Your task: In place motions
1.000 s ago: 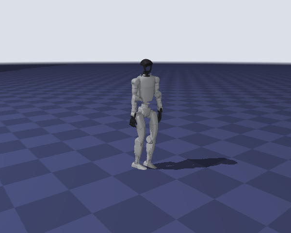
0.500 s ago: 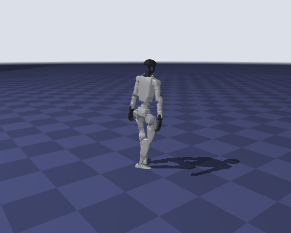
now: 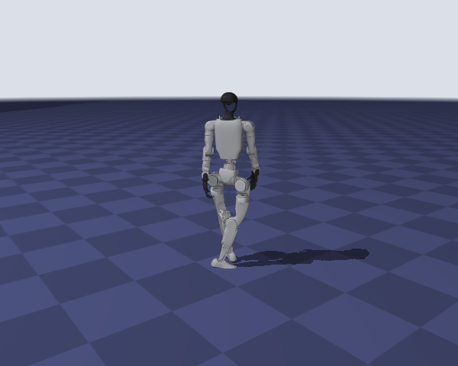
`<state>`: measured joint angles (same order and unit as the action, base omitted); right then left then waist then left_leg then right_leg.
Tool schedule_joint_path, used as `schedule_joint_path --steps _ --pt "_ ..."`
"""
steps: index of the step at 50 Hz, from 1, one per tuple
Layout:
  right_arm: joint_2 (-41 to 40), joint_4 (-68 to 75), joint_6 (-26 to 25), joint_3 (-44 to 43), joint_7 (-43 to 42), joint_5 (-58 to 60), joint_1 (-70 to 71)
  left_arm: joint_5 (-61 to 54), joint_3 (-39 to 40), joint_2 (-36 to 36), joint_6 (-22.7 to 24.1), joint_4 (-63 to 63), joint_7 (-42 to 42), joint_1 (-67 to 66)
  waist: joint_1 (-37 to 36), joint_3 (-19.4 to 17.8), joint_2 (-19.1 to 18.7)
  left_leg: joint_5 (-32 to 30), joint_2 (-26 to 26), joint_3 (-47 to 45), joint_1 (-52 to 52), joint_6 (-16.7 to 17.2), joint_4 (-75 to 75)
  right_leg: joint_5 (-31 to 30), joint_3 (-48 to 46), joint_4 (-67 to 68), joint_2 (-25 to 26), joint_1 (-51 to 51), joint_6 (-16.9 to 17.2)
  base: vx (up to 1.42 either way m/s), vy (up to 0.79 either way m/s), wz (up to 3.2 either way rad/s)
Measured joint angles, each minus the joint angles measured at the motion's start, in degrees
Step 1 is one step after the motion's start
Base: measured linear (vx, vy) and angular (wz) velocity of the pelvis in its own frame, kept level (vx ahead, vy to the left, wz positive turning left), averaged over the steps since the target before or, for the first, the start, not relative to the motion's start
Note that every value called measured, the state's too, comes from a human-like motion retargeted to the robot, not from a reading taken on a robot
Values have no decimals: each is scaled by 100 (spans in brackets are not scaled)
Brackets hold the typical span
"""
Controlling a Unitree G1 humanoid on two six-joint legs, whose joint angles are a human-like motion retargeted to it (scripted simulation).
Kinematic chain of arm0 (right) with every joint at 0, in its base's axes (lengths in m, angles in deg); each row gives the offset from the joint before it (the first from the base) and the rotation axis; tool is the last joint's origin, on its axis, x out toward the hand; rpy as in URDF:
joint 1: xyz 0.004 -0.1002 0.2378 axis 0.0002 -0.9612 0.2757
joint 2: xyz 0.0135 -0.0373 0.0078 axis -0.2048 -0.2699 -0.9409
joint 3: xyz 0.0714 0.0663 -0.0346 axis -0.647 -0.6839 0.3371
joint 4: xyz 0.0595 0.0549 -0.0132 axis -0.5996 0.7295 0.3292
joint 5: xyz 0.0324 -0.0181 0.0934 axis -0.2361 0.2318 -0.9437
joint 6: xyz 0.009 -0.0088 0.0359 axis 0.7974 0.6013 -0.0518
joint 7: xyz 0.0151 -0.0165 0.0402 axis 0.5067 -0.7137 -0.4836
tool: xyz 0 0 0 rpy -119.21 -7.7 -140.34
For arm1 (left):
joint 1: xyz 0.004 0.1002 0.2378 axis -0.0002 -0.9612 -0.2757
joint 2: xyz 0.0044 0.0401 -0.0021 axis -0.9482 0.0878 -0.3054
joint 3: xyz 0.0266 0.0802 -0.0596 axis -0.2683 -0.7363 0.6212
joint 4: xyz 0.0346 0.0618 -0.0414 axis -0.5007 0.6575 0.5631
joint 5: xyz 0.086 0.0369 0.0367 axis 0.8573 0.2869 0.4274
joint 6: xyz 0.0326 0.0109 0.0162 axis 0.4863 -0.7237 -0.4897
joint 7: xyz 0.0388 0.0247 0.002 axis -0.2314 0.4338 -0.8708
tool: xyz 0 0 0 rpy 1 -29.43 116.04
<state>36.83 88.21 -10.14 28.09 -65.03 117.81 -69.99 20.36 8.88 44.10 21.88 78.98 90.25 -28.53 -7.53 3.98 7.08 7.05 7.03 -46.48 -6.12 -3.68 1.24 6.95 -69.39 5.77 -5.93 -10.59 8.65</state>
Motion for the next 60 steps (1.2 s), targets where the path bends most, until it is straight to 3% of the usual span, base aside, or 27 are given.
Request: schedule_joint_path --steps 4,6,7,8,9,12,15,21,29,30,32,35,40,44,50,57,60 --pt "128 93 103 187 -78 699 -81 313 -358 -233 13 -162 -64 151 -523 64 -201 18 -50 -359 -17 -181 -197 -522 1659 916 -168 268 -169 26 -13 -67" --pt "223 257 74 113 -167 1008 -192 641 -707 -372 -47 -174 -90 305 -318 159 -433 -10 -251 -38 -65 -195 -130 -665 2327 1859 -344 633 -349 24 -10 196" --pt "267 374 46 46 -244 1106 -256 811 -897 -432 -77 -184 -97 395 140 212 -573 -19 -401 499 -131 -118 26 -643 2419 2363 -437 794 -300 16 -11 557" --pt "308 525 3 -30 -347 1137 -314 948 -1095 -483 -92 -208 -80 491 1017 264 -748 -4 -611 1477 -226 95 311 -550 2163 2770 -505 841 -42 13 -17 558" --pt "336 707 -63 -58 -461 1099 -348 1032 -1215 -523 -84 -245 -20 591 1293 235 -864 -36 -665 1790 -259 79 365 -418 2507 3091 -383 1020 145 10 -22 404" --pt "381 1334 -357 -231 -776 793 -396 1099 -1481 -635 -29 -337 257 973 1387 114 -1057 -168 -754 2016 -385 -15 386 -37 3790 3643 200 1576 493 -2 -20 132" --pt "382 1905 -630 -537 -897 345 -479 1074 -1608 -734 -28 -393 473 1357 1504 64 -1178 -278 -914 2196 -482 191 400 174 4082 3843 472 1928 437 0 -20 129" --pt "312 2246 -752 -878 -648 -231 -854 863 -1730 -764 18 -515 496 1822 1520 -100 -1043 -428 -913 2678 -512 478 388 497 4622 3572 738 2462 263 2 -21 106" --pt "232 1848 -694 -640 -477 559 -906 850 -1552 -628 136 -479 671 1575 1765 -253 -785 -471 -606 3248 -455 501 369 1053 5811 1631 1152 2542 -164 -3 -11 78" --pt "236 1773 -677 -611 -440 659 -896 872 -1543 -603 134 -407 694 1505 1830 -282 -735 -463 -507 3329 -398 466 363 1059 5877 1189 1129 2421 -271 3 3 105" --pt "253 1597 -657 -556 -370 836 -877 955 -1470 -605 116 -163 640 1371 1931 -305 -661 -451 -374 3449 -260 437 339 845 5703 525 1148 2140 -865 11 8 67" --pt "257 1433 -618 -568 -445 901 -850 1196 -1267 -554 -38 224 267 1151 1912 -82 -594 -461 -221 3537 -275 302 283 594 4843 122 768 1938 -783 4 8 51" --pt "244 1117 -519 -638 -629 677 -695 679 -1061 -380 98 372 -208 577 1685 -127 -597 -465 -126 3513 12 -91 83 367 4854 -318 818 1647 -901 -4 10 2" --pt "117 985 -502 -580 -648 358 -603 708 -583 -319 -110 477 127 251 1847 137 -689 -507 -107 3548 -46 -72 -25 398 4960 -259 827 1816 -933 -1 12 -2" --pt "-20 952 -411 -542 -436 -218 -526 493 -673 -257 -120 497 52 201 1881 71 -798 -477 -162 3621 -22 -33 21 441 4839 -222 879 1751 -958 -12 9 14" --pt "4 1369 -567 -243 -555 164 -579 715 -904 -178 54 7 200 403 1780 145 -783 -417 -143 3673 -71 18 102 458 4806 -252 885 1718 -996 -4 6 7" --pt "41 1500 -713 -145 -672 598 -618 701 -987 -144 115 -215 367 538 1399 96 -763 -420 -67 3307 -144 -161 147 430 5143 -230 1008 1720 -1038 -7 0 -96"
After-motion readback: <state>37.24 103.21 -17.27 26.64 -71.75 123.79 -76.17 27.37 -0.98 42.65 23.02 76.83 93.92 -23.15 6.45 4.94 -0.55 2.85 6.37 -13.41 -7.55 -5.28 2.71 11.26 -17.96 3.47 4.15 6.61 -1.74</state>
